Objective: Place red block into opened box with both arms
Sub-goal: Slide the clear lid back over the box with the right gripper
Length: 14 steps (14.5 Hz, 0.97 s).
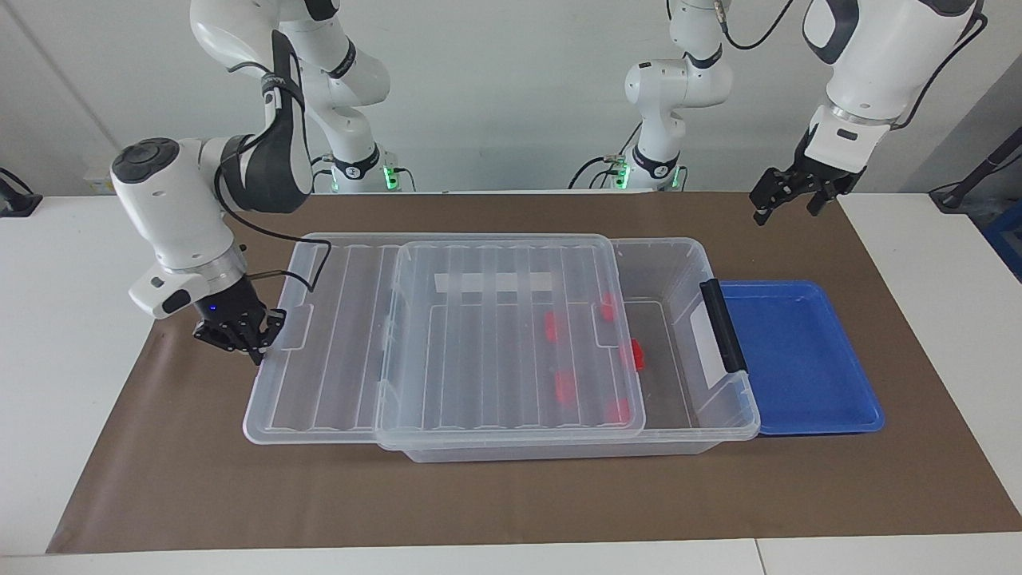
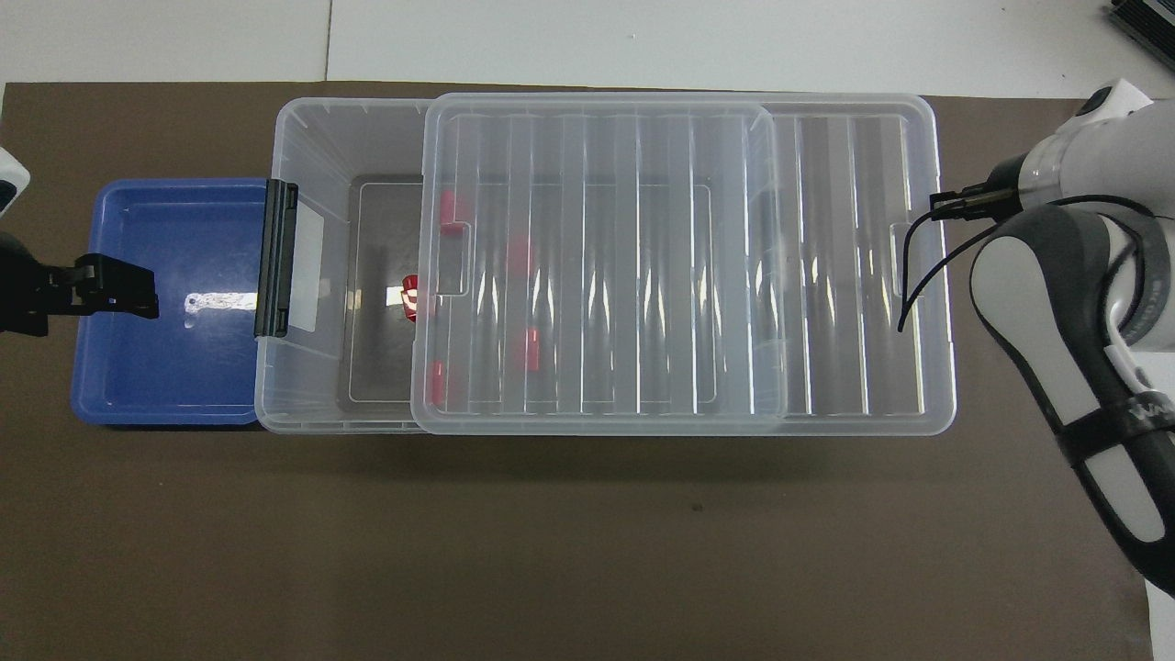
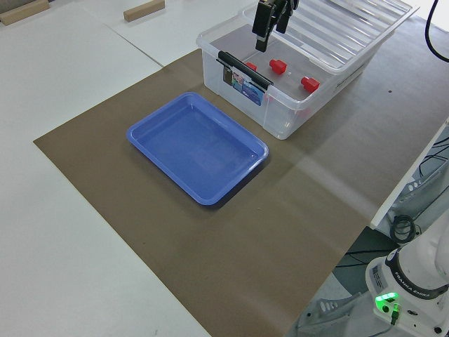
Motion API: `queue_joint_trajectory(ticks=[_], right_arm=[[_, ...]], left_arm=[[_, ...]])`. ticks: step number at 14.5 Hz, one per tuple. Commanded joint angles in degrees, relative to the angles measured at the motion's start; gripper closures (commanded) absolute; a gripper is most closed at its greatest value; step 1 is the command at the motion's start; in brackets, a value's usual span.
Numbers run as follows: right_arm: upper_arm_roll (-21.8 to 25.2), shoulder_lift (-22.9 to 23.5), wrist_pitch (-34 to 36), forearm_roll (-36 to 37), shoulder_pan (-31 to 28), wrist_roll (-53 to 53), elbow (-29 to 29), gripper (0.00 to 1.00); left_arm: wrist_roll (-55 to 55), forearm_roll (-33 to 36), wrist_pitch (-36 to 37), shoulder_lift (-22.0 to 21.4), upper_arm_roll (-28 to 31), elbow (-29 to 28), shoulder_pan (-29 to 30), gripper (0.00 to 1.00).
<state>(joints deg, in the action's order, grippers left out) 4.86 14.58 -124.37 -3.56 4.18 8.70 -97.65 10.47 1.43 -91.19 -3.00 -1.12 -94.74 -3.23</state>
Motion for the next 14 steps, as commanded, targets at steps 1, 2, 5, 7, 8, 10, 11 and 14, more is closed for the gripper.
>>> queue_joint_trajectory(ticks=[1,2,5,7,8,10,11,14], right_arm=[[0.0,0.4,-0.7,-1.5,2.3,-2.9,0.0,1.0],[0.0,0.4,-0.7,-1.5,3.0,-3.9,0.0,1.0],[0.0,0.4,-0.7,-3.0,5.7,-6.6,-0.1,1.0],[0.0,0.2,-0.7,-4.4,7.2,-7.1,-0.2,1.0],[0.0,0.2,-0.6,-4.9,7.5,-7.1,-0.3,1.0],[0.0,0.2,-0.6,-6.0,7.9,-7.1,-0.3,1.0],[0.0,0.1,-0.6,-7.6,8.1,-7.1,-0.3,1.0],[0.0,0.1,-0.6,-9.4,8.7,-7.2,-0.3,1.0]], left_arm=[[-0.6,-1.1,0.1,0.1,0.3,0.5,-0.2,0.0],[-0.7,-1.2,0.1,0.1,0.3,0.5,-0.2,0.0],[-0.7,-1.2,0.1,-0.2,0.3,0.3,-0.2,0.0],[-0.7,-1.2,0.1,-0.2,0.3,0.3,-0.1,0.0],[-0.6,-1.2,0.1,-0.2,0.3,0.2,-0.2,0.0],[-0.7,-1.2,0.0,-0.2,0.3,0.2,-0.2,0.0],[-0.7,-1.2,0.1,-0.2,0.3,0.2,-0.2,0.0],[-0.6,-1.2,0.1,-0.2,0.3,0.2,-0.2,0.0]])
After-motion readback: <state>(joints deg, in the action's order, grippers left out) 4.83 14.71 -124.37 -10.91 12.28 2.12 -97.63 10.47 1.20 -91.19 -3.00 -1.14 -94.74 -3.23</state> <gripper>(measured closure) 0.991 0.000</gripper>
